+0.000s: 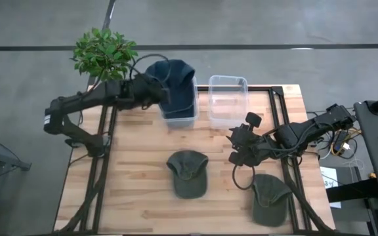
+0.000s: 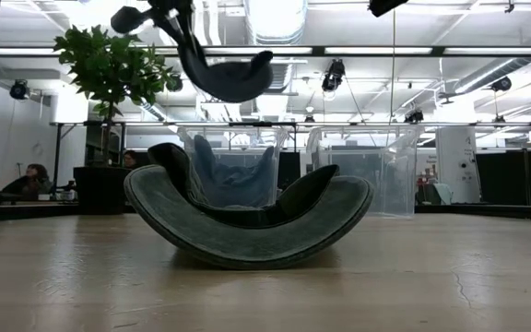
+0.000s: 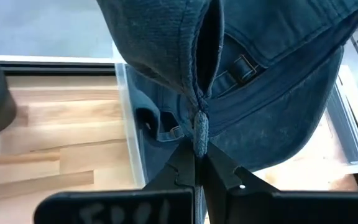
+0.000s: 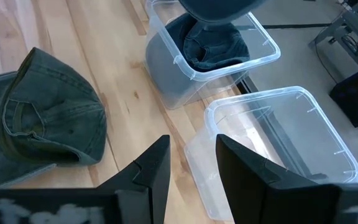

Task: Pick & Place hat
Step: Put the blue cap into the left transparent bin

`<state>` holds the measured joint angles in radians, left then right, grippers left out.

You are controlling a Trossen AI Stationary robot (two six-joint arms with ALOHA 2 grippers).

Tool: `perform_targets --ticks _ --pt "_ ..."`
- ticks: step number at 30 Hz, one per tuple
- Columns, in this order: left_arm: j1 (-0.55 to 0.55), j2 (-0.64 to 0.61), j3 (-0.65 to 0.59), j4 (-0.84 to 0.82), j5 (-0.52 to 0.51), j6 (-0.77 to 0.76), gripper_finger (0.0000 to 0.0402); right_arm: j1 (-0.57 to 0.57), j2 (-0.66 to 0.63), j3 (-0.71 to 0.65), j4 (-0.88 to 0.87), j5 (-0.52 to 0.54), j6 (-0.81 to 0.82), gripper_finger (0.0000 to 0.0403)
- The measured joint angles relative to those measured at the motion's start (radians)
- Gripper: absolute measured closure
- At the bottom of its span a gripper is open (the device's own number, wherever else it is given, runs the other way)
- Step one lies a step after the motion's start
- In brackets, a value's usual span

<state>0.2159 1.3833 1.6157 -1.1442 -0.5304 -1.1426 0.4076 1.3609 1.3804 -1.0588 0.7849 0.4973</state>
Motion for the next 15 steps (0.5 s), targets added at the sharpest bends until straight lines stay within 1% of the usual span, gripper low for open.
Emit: perform_targets --ticks 4,8,11,15 --pt "0.095 0.016 0.000 0.027 0.108 0.083 0.0395 0.000 0.000 0.000 0.000 0.000 0.000 0.0280" --pt "0.163 0.043 0.000 0.029 0.184 0.140 0.0395 0.000 0.000 0.000 0.000 0.000 0.000 0.0280" --pt "0.195 0.070 0.000 0.041 0.228 0.179 0.0395 0.000 0.000 0.000 0.000 0.000 0.000 0.0280" --pt "0.216 0.113 0.000 0.056 0.254 0.218 0.0395 0.000 0.000 0.000 0.000 0.000 0.000 0.0280"
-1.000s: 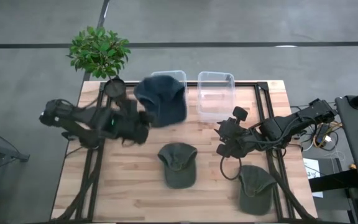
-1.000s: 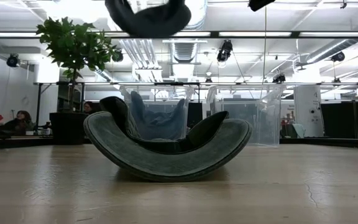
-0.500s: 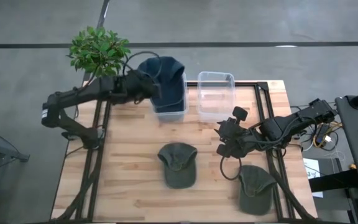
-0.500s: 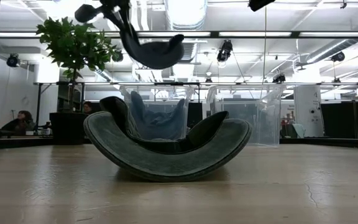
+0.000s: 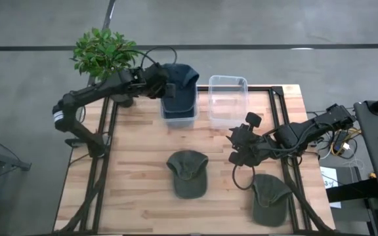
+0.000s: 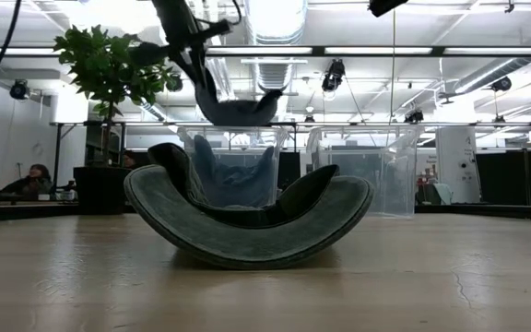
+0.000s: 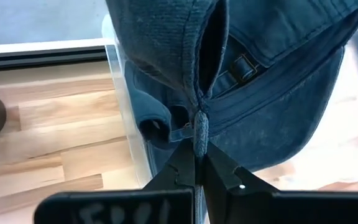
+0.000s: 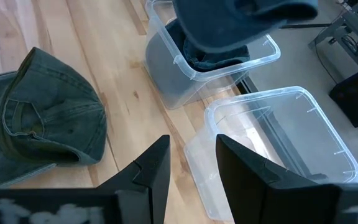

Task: Pick & Place hat
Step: Put the blue cap into the left transparent bin

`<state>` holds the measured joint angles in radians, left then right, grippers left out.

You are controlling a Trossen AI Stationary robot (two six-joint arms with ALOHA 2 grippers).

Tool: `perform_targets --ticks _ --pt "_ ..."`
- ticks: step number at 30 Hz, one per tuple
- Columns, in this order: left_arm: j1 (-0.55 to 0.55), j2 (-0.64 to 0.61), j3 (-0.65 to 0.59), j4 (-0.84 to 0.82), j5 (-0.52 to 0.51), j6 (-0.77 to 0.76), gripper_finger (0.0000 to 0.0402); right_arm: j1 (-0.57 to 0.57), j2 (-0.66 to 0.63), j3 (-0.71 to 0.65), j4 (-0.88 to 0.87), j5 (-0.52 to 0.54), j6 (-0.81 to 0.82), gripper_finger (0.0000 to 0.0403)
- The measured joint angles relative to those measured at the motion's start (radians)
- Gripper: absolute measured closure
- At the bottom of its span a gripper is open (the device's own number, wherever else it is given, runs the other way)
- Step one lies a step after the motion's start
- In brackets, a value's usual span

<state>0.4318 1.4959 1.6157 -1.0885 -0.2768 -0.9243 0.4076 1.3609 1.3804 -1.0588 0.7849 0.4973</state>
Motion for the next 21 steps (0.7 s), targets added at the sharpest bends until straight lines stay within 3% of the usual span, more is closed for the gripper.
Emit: perform_targets --ticks 13,21 --pt "0.033 0.100 -0.002 0.000 0.027 0.017 0.0395 0.000 0.000 0.000 0.000 0.000 0.000 0.0280" --pt "0.033 0.101 -0.081 0.002 0.035 -0.043 0.0395 0.000 0.000 0.000 0.000 0.000 0.000 0.0280"
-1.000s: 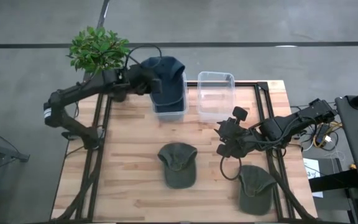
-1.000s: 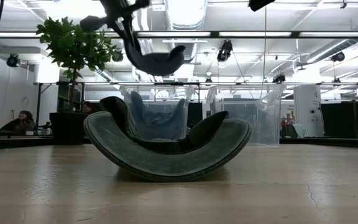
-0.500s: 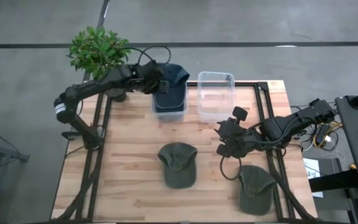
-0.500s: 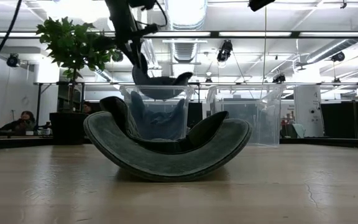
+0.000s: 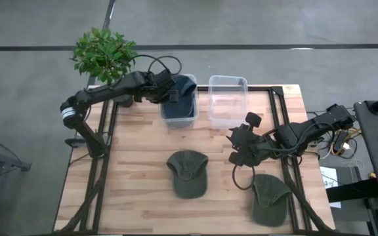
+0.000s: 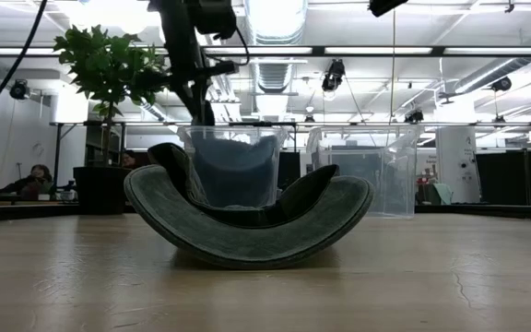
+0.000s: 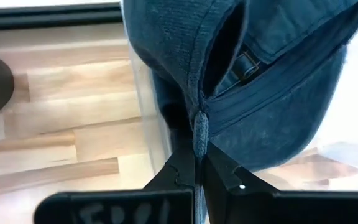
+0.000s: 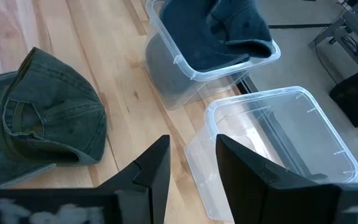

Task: Pick & Place hat
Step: Put the blue cap into the left transparent bin

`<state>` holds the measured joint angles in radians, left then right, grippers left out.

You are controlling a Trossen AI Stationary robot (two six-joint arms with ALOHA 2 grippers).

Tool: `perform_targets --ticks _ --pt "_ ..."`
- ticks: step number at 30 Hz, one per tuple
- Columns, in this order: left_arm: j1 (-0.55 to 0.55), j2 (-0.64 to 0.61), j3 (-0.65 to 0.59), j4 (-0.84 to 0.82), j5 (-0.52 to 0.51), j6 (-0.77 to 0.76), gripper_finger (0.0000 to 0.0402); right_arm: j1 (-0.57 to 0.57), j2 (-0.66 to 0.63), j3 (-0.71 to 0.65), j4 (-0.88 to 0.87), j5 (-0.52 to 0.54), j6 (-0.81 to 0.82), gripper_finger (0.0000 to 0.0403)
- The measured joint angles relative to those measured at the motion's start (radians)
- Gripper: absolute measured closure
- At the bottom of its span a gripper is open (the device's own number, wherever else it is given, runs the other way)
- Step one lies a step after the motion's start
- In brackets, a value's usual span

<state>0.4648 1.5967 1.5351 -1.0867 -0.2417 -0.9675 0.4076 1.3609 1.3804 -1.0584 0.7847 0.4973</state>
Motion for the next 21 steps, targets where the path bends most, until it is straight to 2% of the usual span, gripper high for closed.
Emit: perform_targets --ticks 4,9,13,21 --pt "0.000 0.000 -0.051 0.049 0.022 -0.002 0.0395 0.000 0.000 0.000 0.000 0.000 0.000 0.0280" --pt "0.000 0.000 -0.102 0.107 0.071 0.001 0.0366 0.000 0.000 0.000 0.000 0.000 0.000 0.0280" --pt "0.000 0.000 -0.130 0.121 0.085 0.002 0.0359 0.000 0.000 0.000 0.000 0.000 0.016 0.0280" --pt "0.000 -0.015 -0.116 0.123 0.130 0.030 0.0356 0.000 0.000 0.000 0.001 0.000 0.019 0.0280"
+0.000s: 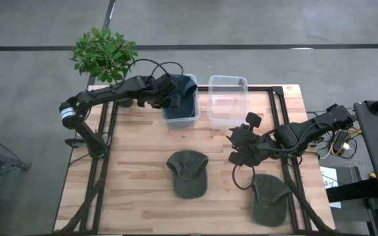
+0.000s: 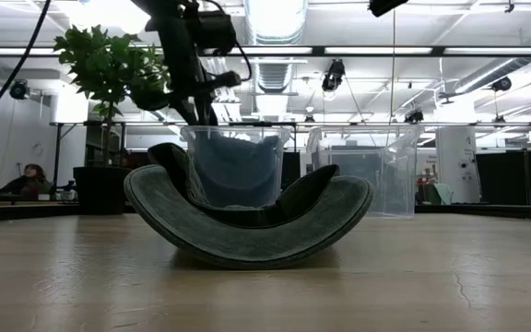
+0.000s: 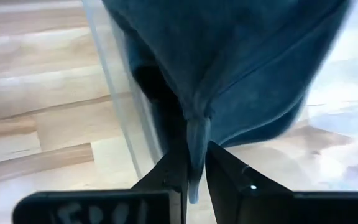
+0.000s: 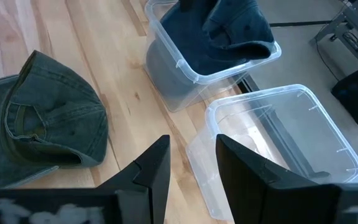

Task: Pick & Place hat
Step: Put the blue cap into the left transparent bin

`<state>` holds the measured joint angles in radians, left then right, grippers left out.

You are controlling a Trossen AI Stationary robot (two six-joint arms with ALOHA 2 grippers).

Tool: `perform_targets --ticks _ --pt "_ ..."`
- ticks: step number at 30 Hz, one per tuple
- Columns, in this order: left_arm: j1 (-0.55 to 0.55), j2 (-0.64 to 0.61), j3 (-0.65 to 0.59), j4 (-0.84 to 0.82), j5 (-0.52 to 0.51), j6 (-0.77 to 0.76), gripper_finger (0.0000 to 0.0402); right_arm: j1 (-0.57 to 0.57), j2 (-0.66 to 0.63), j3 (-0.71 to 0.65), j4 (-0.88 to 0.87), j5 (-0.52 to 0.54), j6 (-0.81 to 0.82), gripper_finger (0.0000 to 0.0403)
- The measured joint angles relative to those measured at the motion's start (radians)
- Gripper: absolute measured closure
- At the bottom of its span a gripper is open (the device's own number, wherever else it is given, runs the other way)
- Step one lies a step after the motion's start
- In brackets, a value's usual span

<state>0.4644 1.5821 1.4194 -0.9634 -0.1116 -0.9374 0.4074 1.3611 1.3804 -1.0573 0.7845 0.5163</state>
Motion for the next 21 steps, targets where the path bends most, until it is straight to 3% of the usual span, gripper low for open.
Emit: perform_targets --ticks 14,21 --pt "0.000 -0.141 0.016 -0.052 -0.025 0.012 0.0354 0.000 0.000 0.000 0.001 -0.002 0.000 0.0280" --pt "0.000 -0.144 0.042 0.123 -0.158 0.123 0.0354 0.000 0.000 0.000 0.005 -0.003 0.000 0.0280"
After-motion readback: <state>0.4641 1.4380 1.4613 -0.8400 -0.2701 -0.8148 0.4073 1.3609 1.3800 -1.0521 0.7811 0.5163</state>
